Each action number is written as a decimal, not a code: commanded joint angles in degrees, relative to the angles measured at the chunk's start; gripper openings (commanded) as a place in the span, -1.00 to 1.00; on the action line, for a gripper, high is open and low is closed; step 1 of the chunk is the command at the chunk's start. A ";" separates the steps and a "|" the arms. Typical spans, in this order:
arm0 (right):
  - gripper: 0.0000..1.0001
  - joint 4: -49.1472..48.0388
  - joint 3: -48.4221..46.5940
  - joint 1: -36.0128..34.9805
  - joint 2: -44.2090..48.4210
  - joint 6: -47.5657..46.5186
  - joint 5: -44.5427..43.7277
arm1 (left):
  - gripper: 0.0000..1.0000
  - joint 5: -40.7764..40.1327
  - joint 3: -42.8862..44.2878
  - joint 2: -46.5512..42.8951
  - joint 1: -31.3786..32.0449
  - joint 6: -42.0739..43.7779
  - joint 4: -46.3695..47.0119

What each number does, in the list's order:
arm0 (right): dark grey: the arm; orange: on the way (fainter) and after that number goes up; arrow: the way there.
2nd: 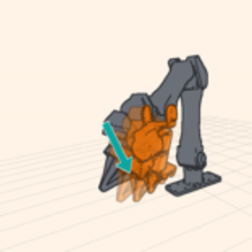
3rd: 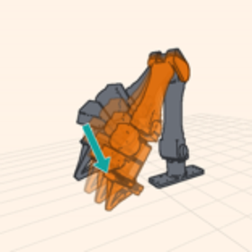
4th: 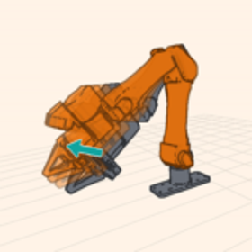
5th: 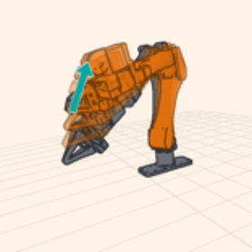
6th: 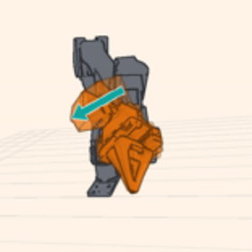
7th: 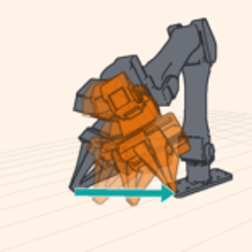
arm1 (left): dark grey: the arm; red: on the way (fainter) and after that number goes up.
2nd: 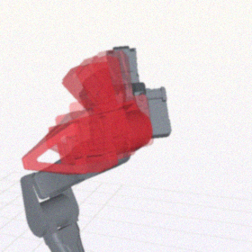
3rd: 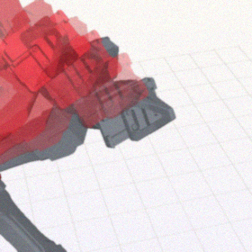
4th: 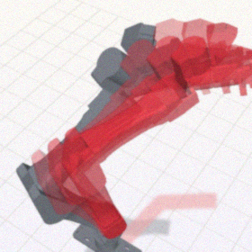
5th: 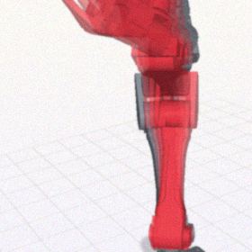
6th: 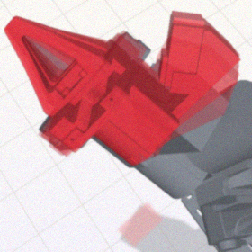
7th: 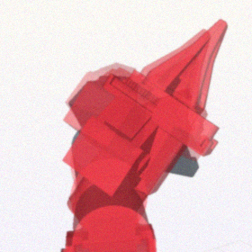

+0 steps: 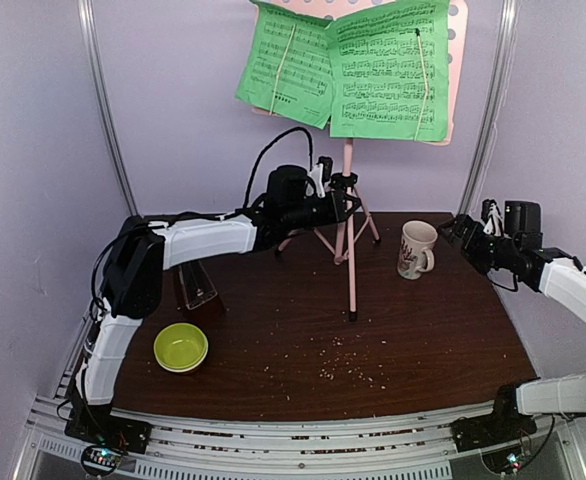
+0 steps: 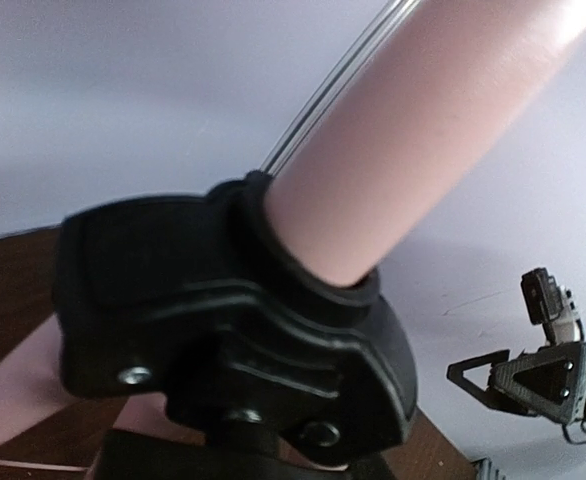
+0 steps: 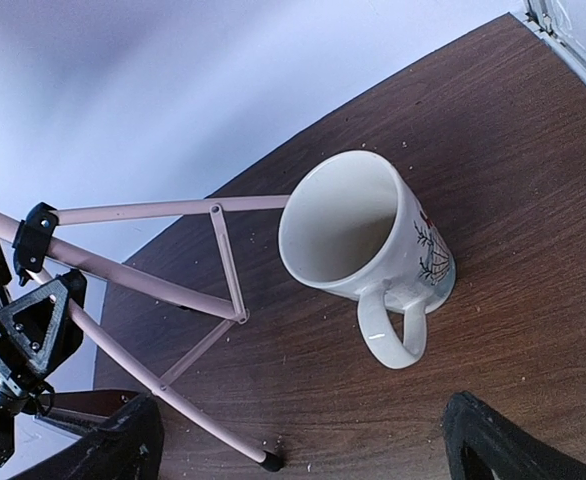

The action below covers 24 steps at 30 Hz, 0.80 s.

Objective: Pack up the instrument practice props

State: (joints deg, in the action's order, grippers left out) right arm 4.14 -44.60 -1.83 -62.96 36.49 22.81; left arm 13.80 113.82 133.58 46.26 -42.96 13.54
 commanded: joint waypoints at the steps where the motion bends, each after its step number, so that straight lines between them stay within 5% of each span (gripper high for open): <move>1: 1.00 -0.59 -1.04 0.31 1.14 0.42 0.58 | -0.81 -1.27 1.48 -0.12 -0.61 2.23 -0.85; 3: 1.00 -0.34 -0.98 0.34 1.70 0.57 0.41 | -1.00 -1.66 0.75 -1.11 -0.61 3.34 -1.94; 14: 1.00 -0.45 3.06 0.28 8.52 1.92 2.24 | -1.00 -12.59 -17.55 -14.97 2.26 4.03 -0.33; 24: 0.94 3.02 8.26 -0.86 15.77 1.31 4.88 | -1.00 -27.96 -27.42 -22.08 13.20 -1.21 1.05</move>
State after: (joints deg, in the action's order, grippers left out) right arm 5.56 -38.54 -1.91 -49.17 37.89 25.98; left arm -7.68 87.22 113.58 54.26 -36.91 14.48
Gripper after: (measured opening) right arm 0.972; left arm 0.129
